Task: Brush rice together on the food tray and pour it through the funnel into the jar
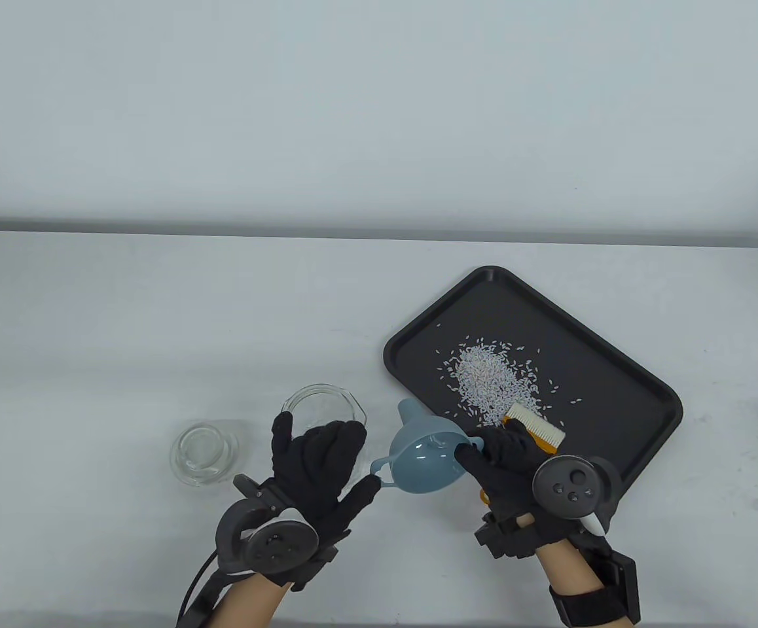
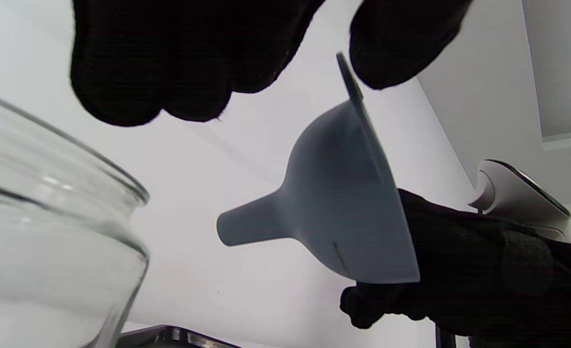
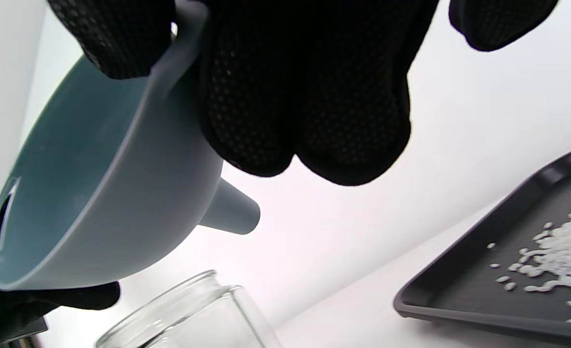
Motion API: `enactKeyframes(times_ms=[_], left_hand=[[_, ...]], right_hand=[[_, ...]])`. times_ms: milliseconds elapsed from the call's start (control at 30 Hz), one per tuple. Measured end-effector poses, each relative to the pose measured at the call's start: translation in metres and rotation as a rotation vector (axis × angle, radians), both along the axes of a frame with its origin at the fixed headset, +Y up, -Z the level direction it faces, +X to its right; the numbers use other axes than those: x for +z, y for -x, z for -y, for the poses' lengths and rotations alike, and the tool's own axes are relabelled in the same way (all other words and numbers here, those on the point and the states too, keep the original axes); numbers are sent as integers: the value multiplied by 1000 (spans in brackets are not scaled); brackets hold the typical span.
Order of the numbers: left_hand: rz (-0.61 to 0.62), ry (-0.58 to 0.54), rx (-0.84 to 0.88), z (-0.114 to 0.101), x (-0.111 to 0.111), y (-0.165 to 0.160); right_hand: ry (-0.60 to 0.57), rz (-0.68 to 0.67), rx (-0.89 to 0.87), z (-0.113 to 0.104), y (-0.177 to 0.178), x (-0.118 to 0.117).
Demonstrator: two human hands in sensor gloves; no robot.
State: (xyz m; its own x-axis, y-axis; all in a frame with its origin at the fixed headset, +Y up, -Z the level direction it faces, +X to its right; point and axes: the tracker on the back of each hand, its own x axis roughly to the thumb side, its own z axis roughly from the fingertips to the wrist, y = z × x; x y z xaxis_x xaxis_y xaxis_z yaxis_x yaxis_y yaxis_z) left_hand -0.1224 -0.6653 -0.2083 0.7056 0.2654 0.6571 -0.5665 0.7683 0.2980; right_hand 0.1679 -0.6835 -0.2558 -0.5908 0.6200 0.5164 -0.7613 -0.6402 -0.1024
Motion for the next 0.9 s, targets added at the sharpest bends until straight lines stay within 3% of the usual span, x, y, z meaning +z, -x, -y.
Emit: enactKeyframes(times_ms=[233,433,700,900], left_hand=[[10,-8,-7,0,2,-5],[35,25,112,-1,-1,5],[-39,23,332,-15,-7,49],[-115,115,528,-11,-18,87]], right_hand=[[-38,-19,43,-2,9,5],[-60,-46,73,-2,9,7],[-83,42,52,-2,-10,2],[-32,101,-1,4,-26,-6]])
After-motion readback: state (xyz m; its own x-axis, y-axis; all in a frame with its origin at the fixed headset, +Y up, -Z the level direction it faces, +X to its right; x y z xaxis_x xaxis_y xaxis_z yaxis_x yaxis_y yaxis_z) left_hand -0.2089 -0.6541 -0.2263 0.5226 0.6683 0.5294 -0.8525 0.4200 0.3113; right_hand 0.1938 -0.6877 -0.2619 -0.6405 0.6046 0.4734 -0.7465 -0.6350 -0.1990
